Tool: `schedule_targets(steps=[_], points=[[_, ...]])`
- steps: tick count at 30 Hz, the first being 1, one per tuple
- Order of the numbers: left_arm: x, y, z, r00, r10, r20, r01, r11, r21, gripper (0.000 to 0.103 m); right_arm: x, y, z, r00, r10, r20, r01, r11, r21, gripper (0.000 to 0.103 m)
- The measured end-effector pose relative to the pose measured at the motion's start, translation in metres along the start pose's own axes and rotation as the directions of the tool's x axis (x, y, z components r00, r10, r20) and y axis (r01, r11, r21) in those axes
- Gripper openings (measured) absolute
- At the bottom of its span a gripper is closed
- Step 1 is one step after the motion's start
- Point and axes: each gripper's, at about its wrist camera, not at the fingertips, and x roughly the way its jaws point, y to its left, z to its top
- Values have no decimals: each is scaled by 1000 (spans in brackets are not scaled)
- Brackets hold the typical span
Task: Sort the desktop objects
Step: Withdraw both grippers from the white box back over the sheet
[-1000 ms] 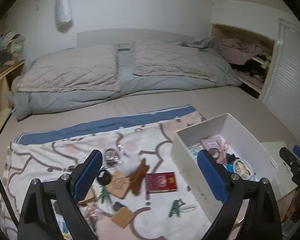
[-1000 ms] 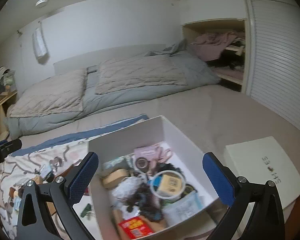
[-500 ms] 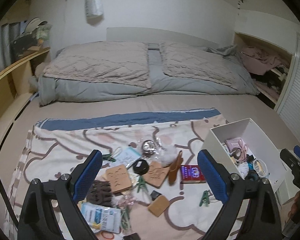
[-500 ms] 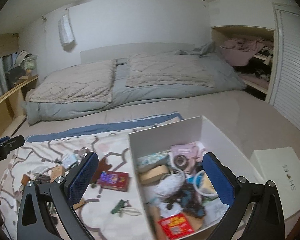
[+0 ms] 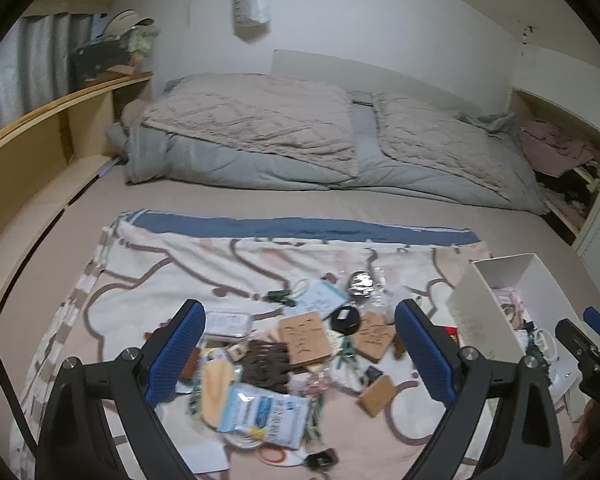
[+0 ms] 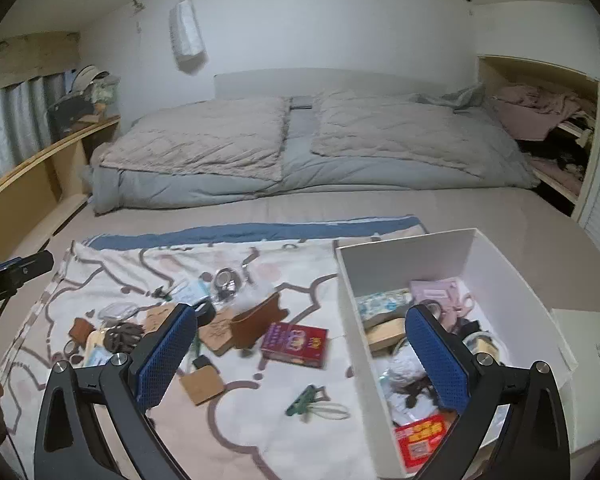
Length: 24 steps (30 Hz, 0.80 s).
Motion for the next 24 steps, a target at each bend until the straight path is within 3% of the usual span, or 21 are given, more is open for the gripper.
schedule_targets(steps=[14,24], points=[[-25,56,-8,996,81,42,-80,996,-32,97,5,35,-3,995,93,-31,-93,996,1,103],[-54,67,-16,984,129,120,-135,990,38,99,0,52,-6,989,149,-25,-149,989,-8,103]])
